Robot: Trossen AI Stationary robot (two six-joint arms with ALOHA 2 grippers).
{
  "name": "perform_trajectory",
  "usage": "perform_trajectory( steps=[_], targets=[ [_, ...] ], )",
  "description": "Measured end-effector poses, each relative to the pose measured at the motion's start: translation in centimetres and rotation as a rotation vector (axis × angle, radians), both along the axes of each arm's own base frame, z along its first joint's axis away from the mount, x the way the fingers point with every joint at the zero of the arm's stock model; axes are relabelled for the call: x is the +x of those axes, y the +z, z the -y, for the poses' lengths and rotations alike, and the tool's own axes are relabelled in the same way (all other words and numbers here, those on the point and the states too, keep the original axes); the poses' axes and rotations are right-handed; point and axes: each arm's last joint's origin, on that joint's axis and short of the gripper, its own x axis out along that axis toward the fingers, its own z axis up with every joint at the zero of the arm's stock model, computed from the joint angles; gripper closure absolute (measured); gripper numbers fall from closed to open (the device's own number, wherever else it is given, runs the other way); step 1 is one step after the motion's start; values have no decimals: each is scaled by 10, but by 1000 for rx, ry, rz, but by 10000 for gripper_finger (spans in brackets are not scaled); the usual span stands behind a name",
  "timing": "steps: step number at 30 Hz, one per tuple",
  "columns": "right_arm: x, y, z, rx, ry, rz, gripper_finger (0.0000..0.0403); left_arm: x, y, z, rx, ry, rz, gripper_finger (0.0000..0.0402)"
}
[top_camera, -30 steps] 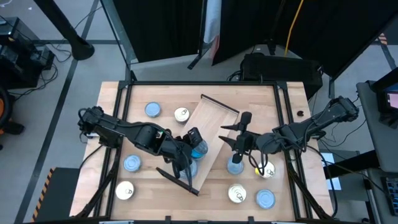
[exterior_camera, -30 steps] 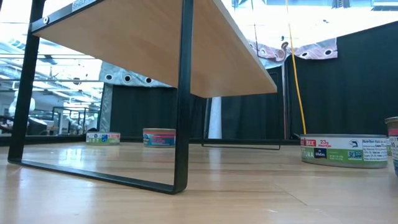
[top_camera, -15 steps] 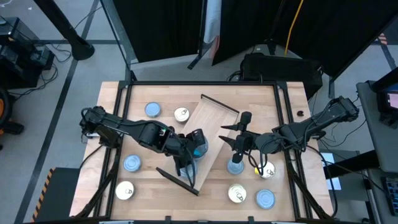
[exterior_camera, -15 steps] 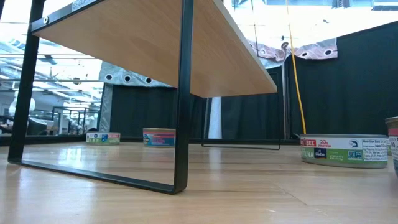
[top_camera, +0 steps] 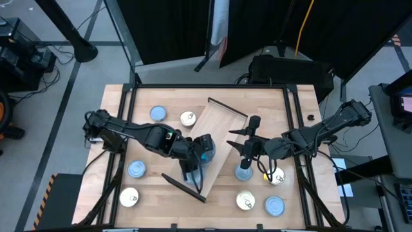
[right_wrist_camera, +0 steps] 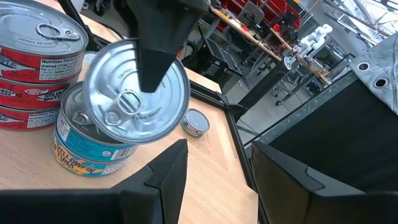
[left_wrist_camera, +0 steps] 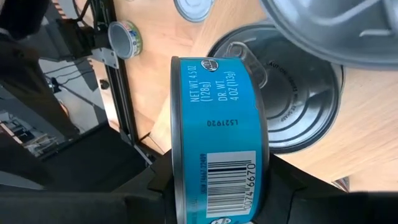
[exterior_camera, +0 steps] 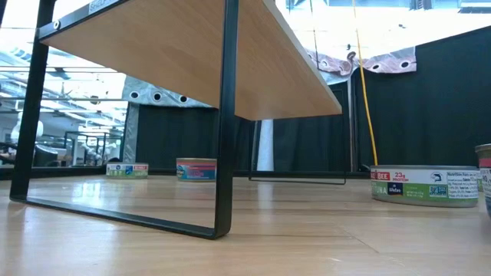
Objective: Stack canned seafood by type on shelf
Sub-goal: Stack the light blue tuna can on top of the other light blue tuna can
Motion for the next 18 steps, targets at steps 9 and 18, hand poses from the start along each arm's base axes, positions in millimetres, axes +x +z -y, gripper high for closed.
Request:
perform_trajectory(
  steps=[9,18],
  targets=[
    [0,0,0,-2,0,-4,234,1,0,-3,-31,-1,-8,179],
    [0,0,0,-2,0,-4,234,1,0,-3,-29,3,-4,101]
  ],
)
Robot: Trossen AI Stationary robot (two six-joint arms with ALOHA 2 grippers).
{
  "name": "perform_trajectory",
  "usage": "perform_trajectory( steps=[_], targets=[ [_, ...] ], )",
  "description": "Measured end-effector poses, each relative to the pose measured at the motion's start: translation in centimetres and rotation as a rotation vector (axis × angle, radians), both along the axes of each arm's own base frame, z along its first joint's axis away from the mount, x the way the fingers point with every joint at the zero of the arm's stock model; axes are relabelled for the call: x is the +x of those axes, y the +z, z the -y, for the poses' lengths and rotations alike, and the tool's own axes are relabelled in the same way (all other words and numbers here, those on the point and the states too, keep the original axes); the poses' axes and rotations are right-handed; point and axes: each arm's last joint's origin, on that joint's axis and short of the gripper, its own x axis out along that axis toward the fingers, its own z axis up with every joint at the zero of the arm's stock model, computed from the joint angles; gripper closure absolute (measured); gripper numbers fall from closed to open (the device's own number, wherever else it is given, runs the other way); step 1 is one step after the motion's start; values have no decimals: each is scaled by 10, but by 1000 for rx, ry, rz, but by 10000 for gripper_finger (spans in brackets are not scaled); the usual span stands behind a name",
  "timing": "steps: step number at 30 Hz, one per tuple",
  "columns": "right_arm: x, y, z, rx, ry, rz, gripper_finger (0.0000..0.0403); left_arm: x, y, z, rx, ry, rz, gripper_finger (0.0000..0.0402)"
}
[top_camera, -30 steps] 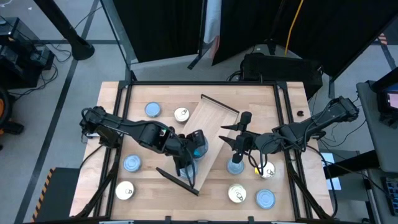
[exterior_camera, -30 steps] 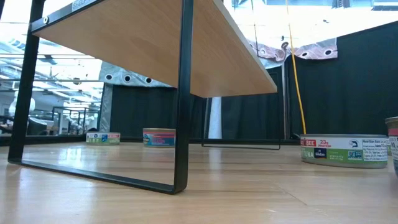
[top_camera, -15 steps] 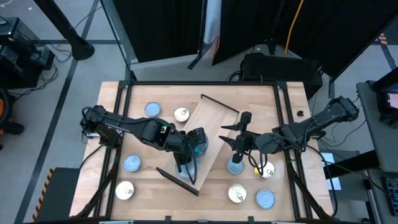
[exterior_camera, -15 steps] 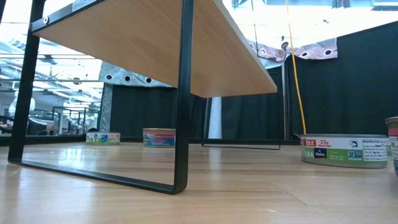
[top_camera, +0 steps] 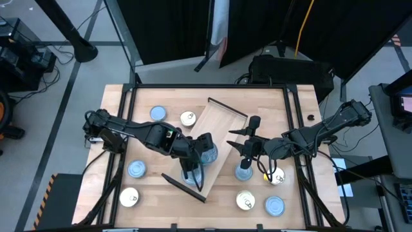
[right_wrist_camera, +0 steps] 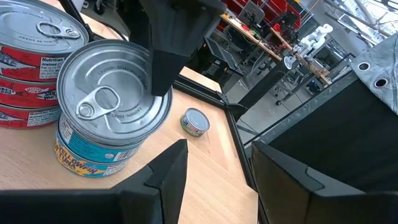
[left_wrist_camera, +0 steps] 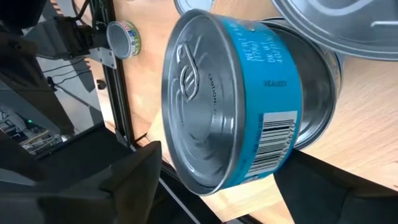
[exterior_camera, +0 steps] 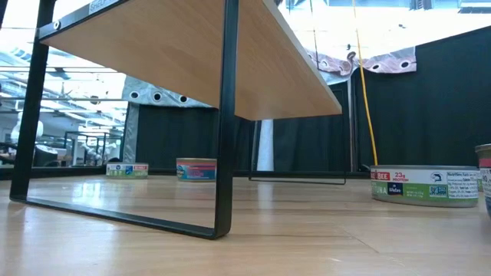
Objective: Stack canned seafood by type on shelf
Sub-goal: Stack the light blue tuna can on top of the other light blue tuna can, then put the green tuna can on the shelf
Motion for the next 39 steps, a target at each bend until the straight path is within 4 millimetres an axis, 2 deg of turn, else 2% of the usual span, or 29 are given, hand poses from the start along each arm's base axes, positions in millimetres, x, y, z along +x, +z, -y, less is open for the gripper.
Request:
perform_trajectory(
  steps=[7,24,32,36,39],
  targets=[
    [0,0,0,0,0,0,234,0,0,0,8,4,-4,79],
    [0,-1,0,-3,0,-8,234,-6,-2,0,8,21,-53,78],
    [0,-1,0,-3,0,-8,234,-11,4,0,-5,48,-66,78],
    [0,-1,0,2,-2,-11,234,-19,14,-4,-33,149,-8,78],
    [-1,-3,0,10,-7,-28,234,-28,24,-6,-140,319,77,79]
  ],
)
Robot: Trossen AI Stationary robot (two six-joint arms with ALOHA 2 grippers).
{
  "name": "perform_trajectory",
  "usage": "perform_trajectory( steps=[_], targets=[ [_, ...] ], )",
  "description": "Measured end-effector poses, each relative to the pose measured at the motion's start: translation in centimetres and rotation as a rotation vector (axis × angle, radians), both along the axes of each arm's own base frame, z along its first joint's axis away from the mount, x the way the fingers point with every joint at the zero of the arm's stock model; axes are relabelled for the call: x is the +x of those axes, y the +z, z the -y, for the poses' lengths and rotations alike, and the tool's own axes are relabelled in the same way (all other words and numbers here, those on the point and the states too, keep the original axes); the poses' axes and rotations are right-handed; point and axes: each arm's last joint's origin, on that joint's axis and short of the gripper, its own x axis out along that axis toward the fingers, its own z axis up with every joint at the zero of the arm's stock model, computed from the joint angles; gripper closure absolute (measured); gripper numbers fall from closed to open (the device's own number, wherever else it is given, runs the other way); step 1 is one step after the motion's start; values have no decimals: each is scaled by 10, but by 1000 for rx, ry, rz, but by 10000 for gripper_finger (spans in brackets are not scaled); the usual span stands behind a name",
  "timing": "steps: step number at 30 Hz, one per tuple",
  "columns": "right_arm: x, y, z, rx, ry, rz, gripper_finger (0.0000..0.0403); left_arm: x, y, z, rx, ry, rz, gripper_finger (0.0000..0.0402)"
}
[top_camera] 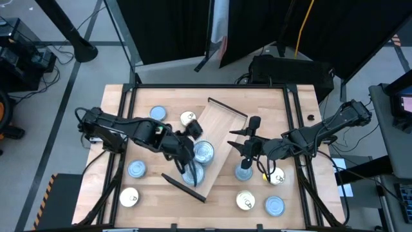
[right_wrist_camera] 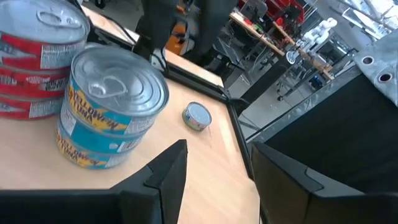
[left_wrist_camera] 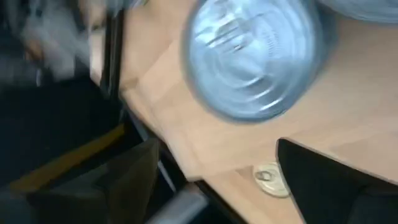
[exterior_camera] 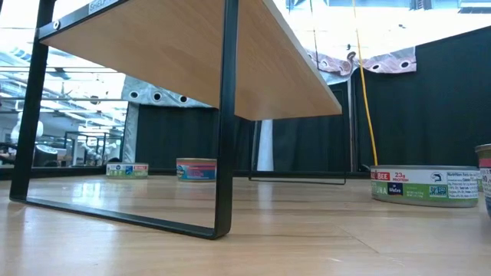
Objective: Stack canned seafood by type on shelf
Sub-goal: Put the green tuna can on the shelf
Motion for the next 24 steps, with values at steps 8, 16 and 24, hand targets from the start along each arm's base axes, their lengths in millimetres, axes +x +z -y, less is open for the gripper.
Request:
perform_trajectory(
  steps=[8,16,24],
  targets=[
    [-26,8,6,135,-12,-12,234,-37,26,2,-448,575,267,99],
    [-63,21,9,560,82,-4,234,-74,31,24,-591,784,422,126],
    [-73,-4,-7,710,-53,-178,234,-111,14,55,-608,866,651,133]
  ],
)
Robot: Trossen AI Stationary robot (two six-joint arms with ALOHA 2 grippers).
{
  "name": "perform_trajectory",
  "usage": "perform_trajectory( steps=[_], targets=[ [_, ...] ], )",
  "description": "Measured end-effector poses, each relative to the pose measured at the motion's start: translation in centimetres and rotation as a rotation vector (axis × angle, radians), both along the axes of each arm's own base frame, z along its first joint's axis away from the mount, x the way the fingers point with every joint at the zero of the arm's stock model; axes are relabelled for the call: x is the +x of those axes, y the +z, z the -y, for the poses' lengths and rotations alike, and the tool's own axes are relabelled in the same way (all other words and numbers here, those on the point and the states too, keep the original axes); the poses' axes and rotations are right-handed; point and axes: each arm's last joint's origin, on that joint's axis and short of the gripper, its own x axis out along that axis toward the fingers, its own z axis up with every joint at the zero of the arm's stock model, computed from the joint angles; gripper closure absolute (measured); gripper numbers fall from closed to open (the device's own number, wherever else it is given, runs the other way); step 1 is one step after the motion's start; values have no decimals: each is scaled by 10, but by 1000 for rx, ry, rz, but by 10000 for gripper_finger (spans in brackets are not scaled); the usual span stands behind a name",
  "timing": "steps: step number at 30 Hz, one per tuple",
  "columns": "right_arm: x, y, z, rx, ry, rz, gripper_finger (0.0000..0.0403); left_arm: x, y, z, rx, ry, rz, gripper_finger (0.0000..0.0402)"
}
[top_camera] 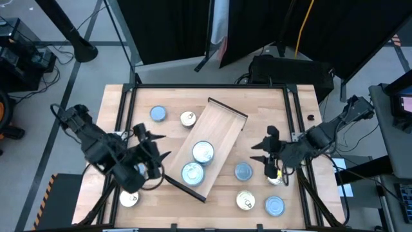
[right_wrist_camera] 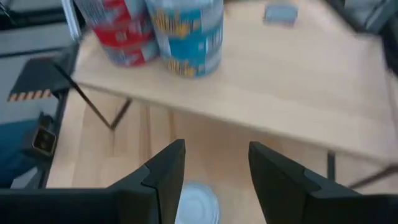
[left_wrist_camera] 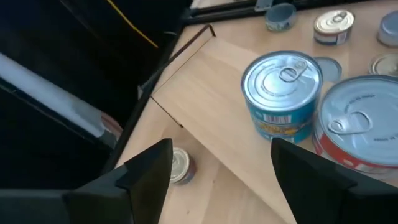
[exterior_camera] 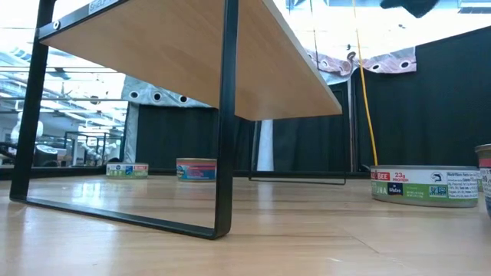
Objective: Stack canned seafood by type on shelf
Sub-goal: Put the green tuna can on the shelf
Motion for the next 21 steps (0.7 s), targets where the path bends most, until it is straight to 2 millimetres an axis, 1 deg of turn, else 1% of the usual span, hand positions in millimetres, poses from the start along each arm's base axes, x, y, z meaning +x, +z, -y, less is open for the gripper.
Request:
perform_trajectory(
  steps=[3,7,10,12,16,21],
  targets=[
    [4,-11,-10,23,-22,-55,234,-7,-19,7,18,34,29,133],
    [10,-28,-26,53,-63,-133,234,-15,-43,10,-1,86,50,133],
    [15,-46,-35,51,-117,-221,235,-23,-56,11,-2,128,108,133],
    [20,-58,-42,58,-128,-290,243,-27,-62,11,10,129,123,133],
    [32,-82,-54,73,-102,-415,281,-35,-66,12,-38,142,160,133],
    [40,-108,-62,46,-130,-525,357,-41,-67,21,-74,114,188,133]
  ],
)
